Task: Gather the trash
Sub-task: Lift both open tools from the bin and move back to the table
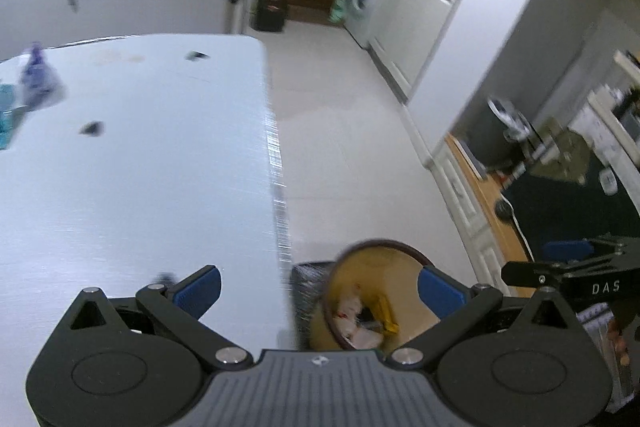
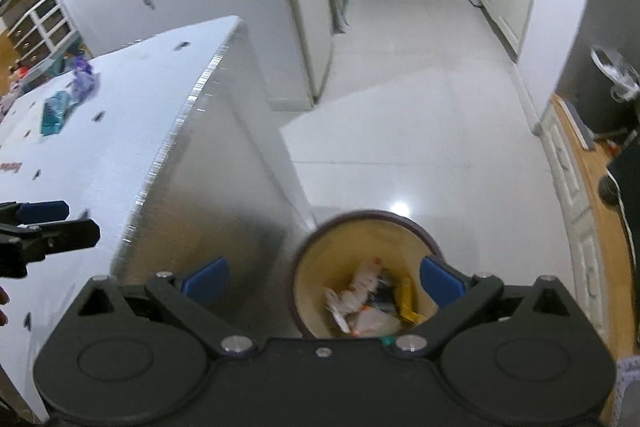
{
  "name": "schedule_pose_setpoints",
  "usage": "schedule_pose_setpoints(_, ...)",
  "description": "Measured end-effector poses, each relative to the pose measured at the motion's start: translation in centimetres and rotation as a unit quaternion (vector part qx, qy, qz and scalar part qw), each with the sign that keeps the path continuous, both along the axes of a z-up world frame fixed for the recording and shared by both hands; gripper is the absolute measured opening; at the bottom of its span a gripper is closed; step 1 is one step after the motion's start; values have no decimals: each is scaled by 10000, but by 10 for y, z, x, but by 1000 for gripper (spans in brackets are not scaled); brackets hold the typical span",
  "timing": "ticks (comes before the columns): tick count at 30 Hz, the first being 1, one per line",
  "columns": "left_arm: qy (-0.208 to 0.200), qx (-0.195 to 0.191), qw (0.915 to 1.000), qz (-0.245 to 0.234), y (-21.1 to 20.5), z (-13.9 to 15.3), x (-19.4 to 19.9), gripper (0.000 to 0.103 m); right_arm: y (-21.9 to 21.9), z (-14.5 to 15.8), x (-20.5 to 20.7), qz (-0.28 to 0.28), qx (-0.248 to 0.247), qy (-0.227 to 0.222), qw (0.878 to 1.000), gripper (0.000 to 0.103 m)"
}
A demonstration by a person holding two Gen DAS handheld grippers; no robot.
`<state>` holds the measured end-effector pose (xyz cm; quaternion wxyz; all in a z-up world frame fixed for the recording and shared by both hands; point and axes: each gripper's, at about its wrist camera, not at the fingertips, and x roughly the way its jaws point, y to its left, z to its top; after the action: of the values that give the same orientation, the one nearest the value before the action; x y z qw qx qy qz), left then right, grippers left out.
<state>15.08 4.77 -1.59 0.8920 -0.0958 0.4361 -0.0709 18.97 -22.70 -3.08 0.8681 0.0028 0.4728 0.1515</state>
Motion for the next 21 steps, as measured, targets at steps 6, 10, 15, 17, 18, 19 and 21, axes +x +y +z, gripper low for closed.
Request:
schedule_pose_setpoints(6, -161, 52, 9984, 540, 61, 11, -19, 103, 56, 13, 3, 308, 21, -218, 9993, 103)
schedule_pose_setpoints(10, -248, 96, 9959, 866, 104, 17, -28, 103, 94, 20, 9, 507, 31, -357, 9981, 103)
schedule_pose_setpoints(15, -322, 121, 9926, 1165, 154, 20, -37, 103, 145, 27, 16, 779, 13, -515, 9956, 103)
schedule_pose_setpoints(17, -360, 141, 9913, 1258, 174, 20, -39, 103, 164, 29, 19, 844, 41, -564, 9948, 103)
schedule_pose_setpoints(18, -374, 153, 9907, 1295, 183, 20, -39, 103, 173, 30, 20, 883, 51, -588, 9943, 103)
schedule_pose_setpoints(19, -391, 164, 9902, 1329, 193, 20, -38, 103, 183, 30, 23, 915, 59, -610, 9939, 103)
schedule_pose_setpoints(21, -423, 186, 9892, 1388, 212, 18, -35, 103, 202, 32, 27, 972, 98, -658, 9930, 103)
